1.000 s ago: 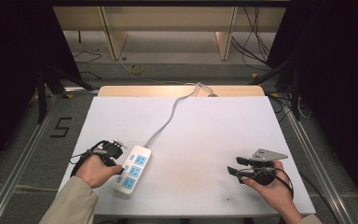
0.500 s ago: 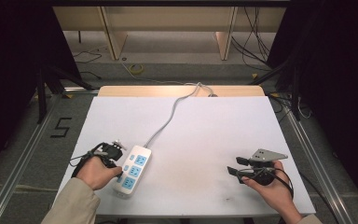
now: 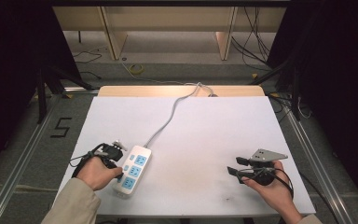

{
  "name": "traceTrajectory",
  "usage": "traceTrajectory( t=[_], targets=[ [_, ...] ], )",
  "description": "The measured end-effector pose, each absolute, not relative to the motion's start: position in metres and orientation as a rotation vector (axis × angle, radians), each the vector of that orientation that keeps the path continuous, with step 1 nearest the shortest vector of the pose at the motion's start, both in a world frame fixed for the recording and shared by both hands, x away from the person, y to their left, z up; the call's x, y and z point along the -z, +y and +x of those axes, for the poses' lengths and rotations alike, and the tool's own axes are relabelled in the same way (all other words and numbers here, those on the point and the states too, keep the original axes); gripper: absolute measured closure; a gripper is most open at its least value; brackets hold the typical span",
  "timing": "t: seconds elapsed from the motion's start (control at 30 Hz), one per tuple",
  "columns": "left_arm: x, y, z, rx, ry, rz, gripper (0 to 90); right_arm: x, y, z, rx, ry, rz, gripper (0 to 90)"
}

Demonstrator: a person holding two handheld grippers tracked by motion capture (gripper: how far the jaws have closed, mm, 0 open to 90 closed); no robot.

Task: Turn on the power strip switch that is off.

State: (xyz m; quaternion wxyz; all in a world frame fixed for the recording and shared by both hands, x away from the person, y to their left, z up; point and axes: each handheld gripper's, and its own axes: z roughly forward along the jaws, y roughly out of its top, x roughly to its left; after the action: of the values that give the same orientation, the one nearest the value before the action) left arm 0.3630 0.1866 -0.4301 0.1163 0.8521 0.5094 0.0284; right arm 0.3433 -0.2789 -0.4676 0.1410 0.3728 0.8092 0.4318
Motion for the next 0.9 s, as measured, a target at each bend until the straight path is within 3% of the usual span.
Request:
traceTrajectory(
  t=[0.9],
  targets=[
    [0.4322, 0.1865, 0.3642, -0.073, 1.552, 2.471, 89.9, 0.4671, -0.2785, 0.3427, -1.252, 2.332, 1.077, 43.5]
  ],
)
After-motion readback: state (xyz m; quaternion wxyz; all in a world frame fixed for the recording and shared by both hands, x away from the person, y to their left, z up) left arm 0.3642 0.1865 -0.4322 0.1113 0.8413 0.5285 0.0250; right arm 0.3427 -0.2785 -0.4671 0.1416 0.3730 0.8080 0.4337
